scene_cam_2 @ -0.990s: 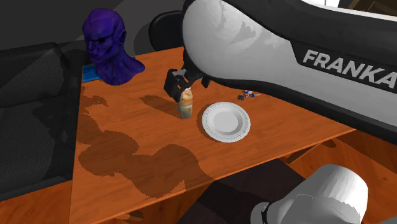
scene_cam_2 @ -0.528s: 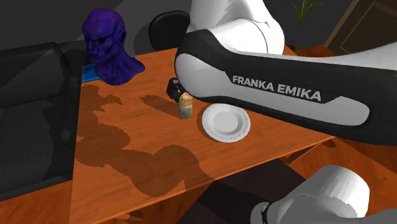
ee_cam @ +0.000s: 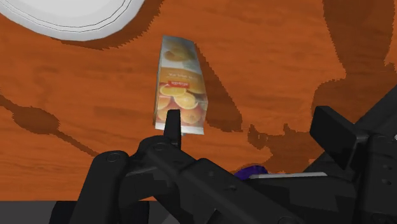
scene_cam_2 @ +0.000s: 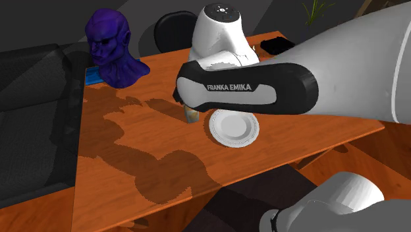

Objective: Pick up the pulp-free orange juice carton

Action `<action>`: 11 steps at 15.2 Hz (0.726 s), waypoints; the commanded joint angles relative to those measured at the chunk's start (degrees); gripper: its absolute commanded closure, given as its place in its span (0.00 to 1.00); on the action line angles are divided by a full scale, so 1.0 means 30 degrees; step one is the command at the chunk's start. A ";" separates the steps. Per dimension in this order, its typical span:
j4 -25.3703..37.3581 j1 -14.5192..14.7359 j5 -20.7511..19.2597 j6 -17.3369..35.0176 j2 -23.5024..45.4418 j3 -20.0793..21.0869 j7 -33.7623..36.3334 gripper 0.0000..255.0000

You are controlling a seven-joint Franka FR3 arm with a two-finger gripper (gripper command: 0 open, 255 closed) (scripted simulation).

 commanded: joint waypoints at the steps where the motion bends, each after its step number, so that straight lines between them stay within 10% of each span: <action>1: 0.0185 -0.0132 0.0009 0.1547 0.1462 -0.0176 -0.0133 0.00; 11: 0.1649 -0.0451 0.0782 0.6487 0.7098 -0.0708 -0.0953 0.00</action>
